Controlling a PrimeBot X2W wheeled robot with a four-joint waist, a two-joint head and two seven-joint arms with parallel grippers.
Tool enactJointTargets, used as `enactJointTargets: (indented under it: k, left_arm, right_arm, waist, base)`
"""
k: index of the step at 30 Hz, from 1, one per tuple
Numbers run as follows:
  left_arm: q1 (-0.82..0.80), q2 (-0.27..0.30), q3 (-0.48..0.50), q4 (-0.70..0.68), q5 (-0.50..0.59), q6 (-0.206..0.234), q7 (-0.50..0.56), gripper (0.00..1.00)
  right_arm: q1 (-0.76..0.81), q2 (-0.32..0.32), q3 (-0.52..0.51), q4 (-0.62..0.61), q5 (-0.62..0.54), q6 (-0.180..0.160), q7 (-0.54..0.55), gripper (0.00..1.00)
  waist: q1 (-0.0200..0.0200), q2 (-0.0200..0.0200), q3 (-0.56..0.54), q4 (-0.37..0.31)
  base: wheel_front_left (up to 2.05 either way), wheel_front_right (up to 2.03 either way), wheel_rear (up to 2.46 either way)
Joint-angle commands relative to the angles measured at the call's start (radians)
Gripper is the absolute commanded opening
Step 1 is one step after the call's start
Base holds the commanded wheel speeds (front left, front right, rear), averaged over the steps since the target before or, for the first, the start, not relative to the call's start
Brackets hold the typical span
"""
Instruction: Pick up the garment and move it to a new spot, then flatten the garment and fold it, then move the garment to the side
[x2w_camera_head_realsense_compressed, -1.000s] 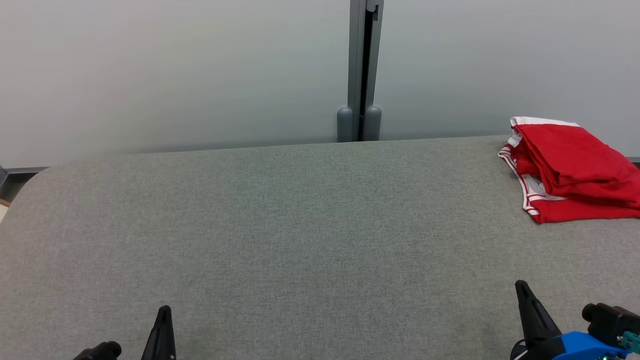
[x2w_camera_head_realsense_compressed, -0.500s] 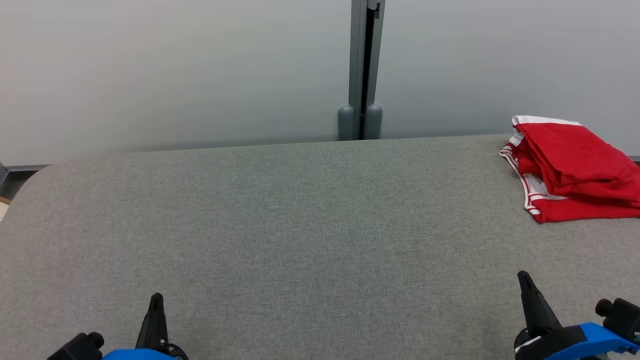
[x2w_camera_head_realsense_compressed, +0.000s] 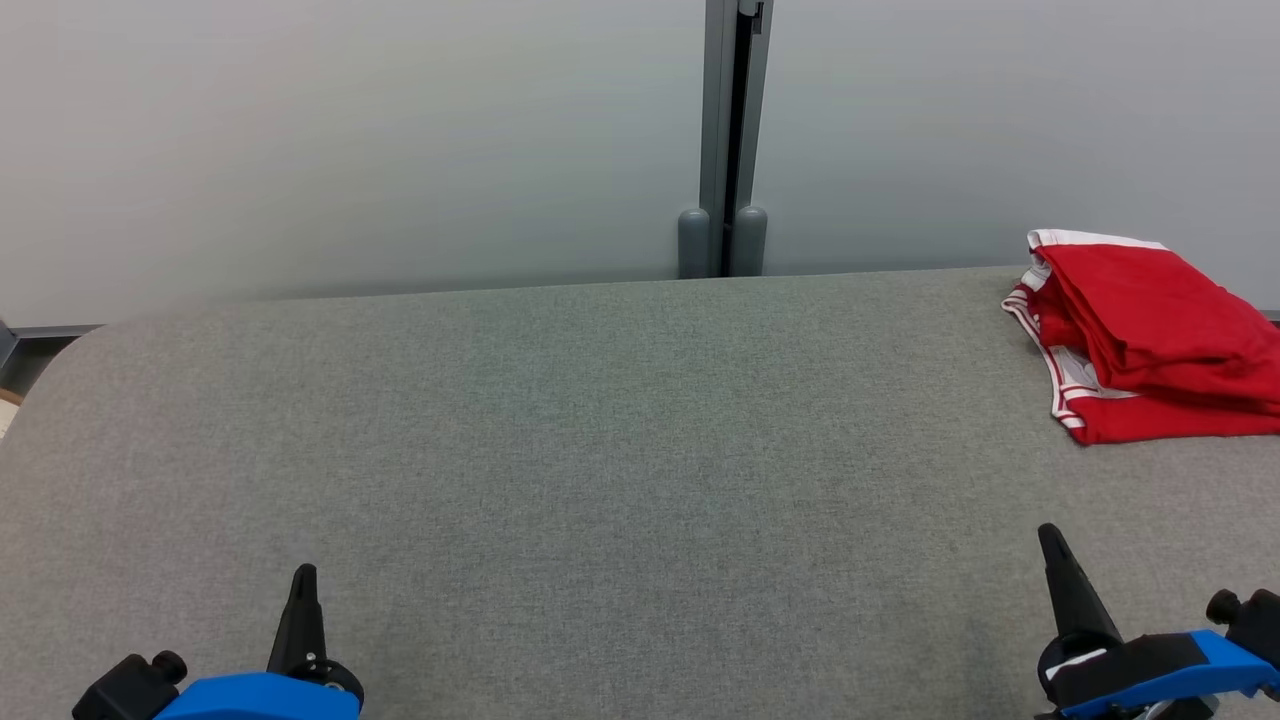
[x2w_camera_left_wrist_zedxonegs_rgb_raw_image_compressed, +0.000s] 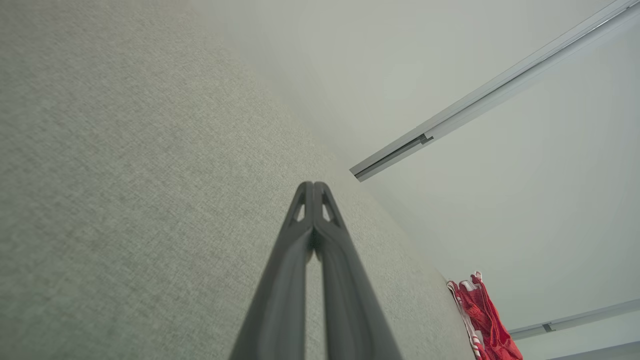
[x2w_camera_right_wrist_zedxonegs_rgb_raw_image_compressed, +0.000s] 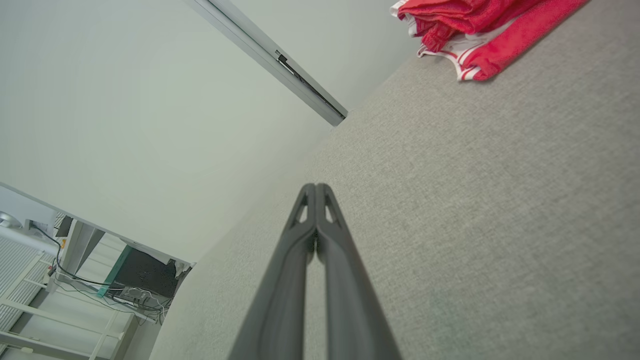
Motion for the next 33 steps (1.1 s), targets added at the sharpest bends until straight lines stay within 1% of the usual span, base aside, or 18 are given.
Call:
enactJointTargets:
  k: [1, 18, 33]
  left_arm:
    - [-0.032, 0.003, 0.01, -0.016, -0.022, -0.005, 0.007, 0.0]
    - [-0.059, -0.01, 0.044, -0.032, -0.189, -0.012, 0.059, 0.0]
    - [-0.081, -0.02, 0.069, -0.044, -0.317, -0.017, 0.098, 0.0]
  right_arm:
    - [-0.028, -0.005, -0.002, -0.009, 0.027, 0.0, 0.002, 0.0]
    - [-0.051, -0.007, -0.006, 0.0, 0.227, 0.0, 0.025, 0.0]
    - [-0.069, -0.008, -0.009, 0.007, 0.378, 0.0, 0.042, 0.0]
  waist:
    - [-0.0001, 0.0, 0.0, 0.0]
    - [-0.0001, 0.0, 0.006, 0.003]
    - [-0.0002, 0.0, 0.01, 0.006]
  base:
    - [0.0, 0.0, 0.0]
    - [0.0, 0.0, 0.0]
    - [0.0, 0.0, 0.0]
